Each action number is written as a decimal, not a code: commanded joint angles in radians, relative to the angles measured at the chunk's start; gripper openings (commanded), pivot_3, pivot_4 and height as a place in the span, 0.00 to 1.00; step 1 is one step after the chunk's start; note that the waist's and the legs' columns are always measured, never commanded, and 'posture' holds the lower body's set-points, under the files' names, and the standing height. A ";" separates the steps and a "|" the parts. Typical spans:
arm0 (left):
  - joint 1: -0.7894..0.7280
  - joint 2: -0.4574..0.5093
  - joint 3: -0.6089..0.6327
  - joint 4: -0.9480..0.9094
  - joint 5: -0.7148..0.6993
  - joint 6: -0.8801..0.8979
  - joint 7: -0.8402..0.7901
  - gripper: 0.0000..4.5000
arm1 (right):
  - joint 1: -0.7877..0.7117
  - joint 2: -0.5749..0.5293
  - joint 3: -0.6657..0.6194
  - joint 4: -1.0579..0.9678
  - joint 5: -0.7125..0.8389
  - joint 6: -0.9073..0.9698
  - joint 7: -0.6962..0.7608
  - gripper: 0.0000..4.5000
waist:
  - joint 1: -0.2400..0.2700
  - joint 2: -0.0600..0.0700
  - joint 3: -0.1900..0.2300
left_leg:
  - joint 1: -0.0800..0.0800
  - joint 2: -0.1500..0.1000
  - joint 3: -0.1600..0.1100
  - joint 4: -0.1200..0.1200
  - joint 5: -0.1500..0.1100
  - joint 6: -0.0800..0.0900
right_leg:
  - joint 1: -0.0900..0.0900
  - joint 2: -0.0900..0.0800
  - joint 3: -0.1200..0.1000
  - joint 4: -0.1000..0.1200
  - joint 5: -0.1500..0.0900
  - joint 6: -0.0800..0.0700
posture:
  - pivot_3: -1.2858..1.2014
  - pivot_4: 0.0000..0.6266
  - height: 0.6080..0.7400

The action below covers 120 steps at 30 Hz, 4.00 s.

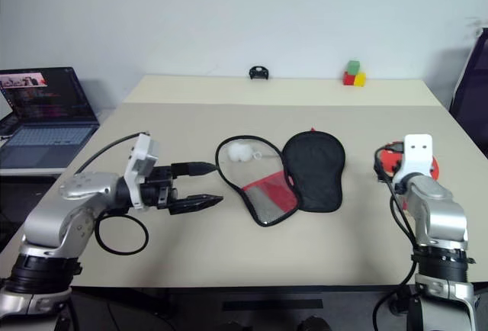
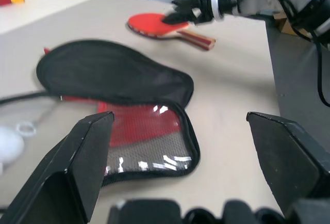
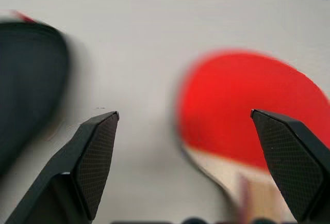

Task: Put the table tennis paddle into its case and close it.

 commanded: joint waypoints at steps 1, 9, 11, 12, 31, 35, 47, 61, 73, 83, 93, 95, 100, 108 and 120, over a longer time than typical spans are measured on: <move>-0.026 -0.004 -0.005 -0.005 0.007 -0.012 0.000 1.00 | 0.007 -0.024 -0.058 -0.002 -0.003 0.035 -0.037 1.00 | -0.004 0.000 0.000 | 0.000 0.000 0.000 0.000 0.000 0.000 | 0.000 0.000 0.000 0.000 0.000 0.000 | 0.52 0.24 1.00; -0.032 -0.013 -0.009 0.007 0.017 -0.020 -0.003 1.00 | 0.000 -0.020 -0.077 0.099 0.028 0.065 -0.022 1.00 | -0.005 0.000 0.000 | 0.001 0.000 0.001 0.000 0.000 0.000 | 0.000 0.001 0.001 0.001 0.000 0.000 | 0.52 0.24 1.00; -0.030 -0.012 -0.006 0.008 0.017 -0.021 -0.003 1.00 | -0.010 -0.024 -0.060 0.127 0.031 0.060 -0.003 1.00 | -0.005 0.000 0.000 | 0.001 0.000 0.001 0.000 0.000 0.000 | 0.000 0.001 0.001 0.000 0.000 0.000 | 0.52 0.24 1.00; -0.029 -0.012 -0.005 0.008 0.018 -0.022 -0.002 1.00 | -0.016 -0.022 -0.058 0.138 0.032 0.061 -0.001 1.00 | -0.005 0.000 0.000 | 0.001 0.000 0.002 0.000 0.000 0.000 | 0.000 0.001 0.001 0.000 0.000 0.000 | 0.52 0.24 1.00; -0.018 -0.002 0.004 0.001 0.019 -0.018 0.006 1.00 | -0.095 -0.034 0.016 0.363 0.010 -0.047 0.065 0.38 | -0.023 -0.007 -0.004 | 0.018 0.001 0.007 0.001 0.001 0.002 | 0.015 0.002 0.003 -0.001 0.005 0.001 | 0.52 0.24 1.00; -0.018 0.000 0.005 0.000 0.018 -0.016 0.005 1.00 | -0.099 -0.032 0.023 0.371 0.007 -0.040 0.062 0.24 | -0.022 -0.007 -0.004 | 0.019 0.001 0.006 0.001 0.001 0.002 | 0.018 0.002 0.003 -0.002 0.005 0.001 | 0.52 0.24 1.00; -0.023 0.005 0.001 0.008 0.020 -0.013 0.000 1.00 | -0.057 -0.034 -0.030 0.211 0.049 0.069 0.063 0.24 | -0.020 -0.006 -0.003 | 0.017 0.001 0.002 -0.002 0.001 0.002 | 0.016 0.001 0.002 -0.003 0.003 0.000 | 0.52 0.24 1.00; -0.045 0.001 -0.010 0.029 0.027 -0.014 -0.010 1.00 | -0.141 0.024 -0.080 -0.185 0.166 0.306 -0.006 0.24 | -0.019 -0.001 0.000 | 0.000 0.001 0.002 -0.001 0.001 0.001 | -0.001 0.001 0.002 -0.001 0.002 0.000 | 0.52 0.24 1.00; -0.024 0.005 0.000 0.008 0.020 -0.012 -0.003 1.00 | -0.130 0.378 0.001 -0.465 0.220 0.544 -0.127 0.24 | -0.012 0.000 0.000 | -0.001 0.001 0.001 -0.001 0.001 0.001 | -0.002 0.001 0.001 -0.001 0.002 0.000 | 0.52 0.24 1.00; -0.012 0.008 0.009 -0.005 0.015 -0.009 0.006 1.00 | -0.096 0.407 0.103 -0.355 0.159 0.409 -0.125 0.24 | -0.004 0.000 0.000 | -0.001 0.001 0.001 -0.001 0.001 0.001 | -0.002 0.001 0.001 -0.001 0.002 0.000 | 0.52 0.24 1.00; -0.006 0.011 0.012 -0.009 0.015 -0.010 0.011 1.00 | -0.101 0.383 0.168 -0.206 0.104 0.266 -0.110 0.24 | -0.005 0.000 0.000 | -0.001 0.001 0.001 -0.001 0.001 0.001 | -0.002 0.001 0.001 -0.001 0.002 0.000 | 0.52 0.24 1.00; -0.005 0.012 0.012 -0.010 0.015 -0.010 0.012 1.00 | -0.104 0.380 0.175 -0.185 0.097 0.254 -0.109 0.24 | -0.005 0.000 0.000 | -0.001 0.001 0.001 -0.001 0.001 0.001 | -0.002 0.001 0.001 -0.001 0.002 0.000 | 0.52 0.24 1.00; -0.002 0.014 0.014 -0.013 0.014 -0.010 0.013 1.00 | -0.103 0.384 0.181 -0.157 0.081 0.223 -0.110 0.24 | -0.005 0.000 0.000 | -0.001 0.001 0.001 -0.001 0.001 0.001 | -0.002 0.001 0.001 -0.001 0.002 0.000 | 0.52 0.24 1.00; 0.001 0.015 0.015 -0.014 0.012 -0.010 0.016 1.00 | -0.097 0.377 0.198 -0.159 0.059 0.188 -0.117 0.75 | -0.005 0.000 0.000 | -0.001 0.001 0.001 -0.001 0.001 0.001 | -0.002 0.001 0.001 0.000 0.002 0.000 | 0.52 0.24 1.00; 0.022 0.008 0.035 -0.011 0.023 -0.019 0.059 1.00 | -0.058 0.247 0.206 -0.410 0.214 0.252 0.125 1.00 | -0.004 0.000 0.000 | -0.001 0.001 0.001 -0.001 0.001 0.001 | -0.002 0.001 0.001 -0.001 0.002 0.000 | 0.52 0.24 1.00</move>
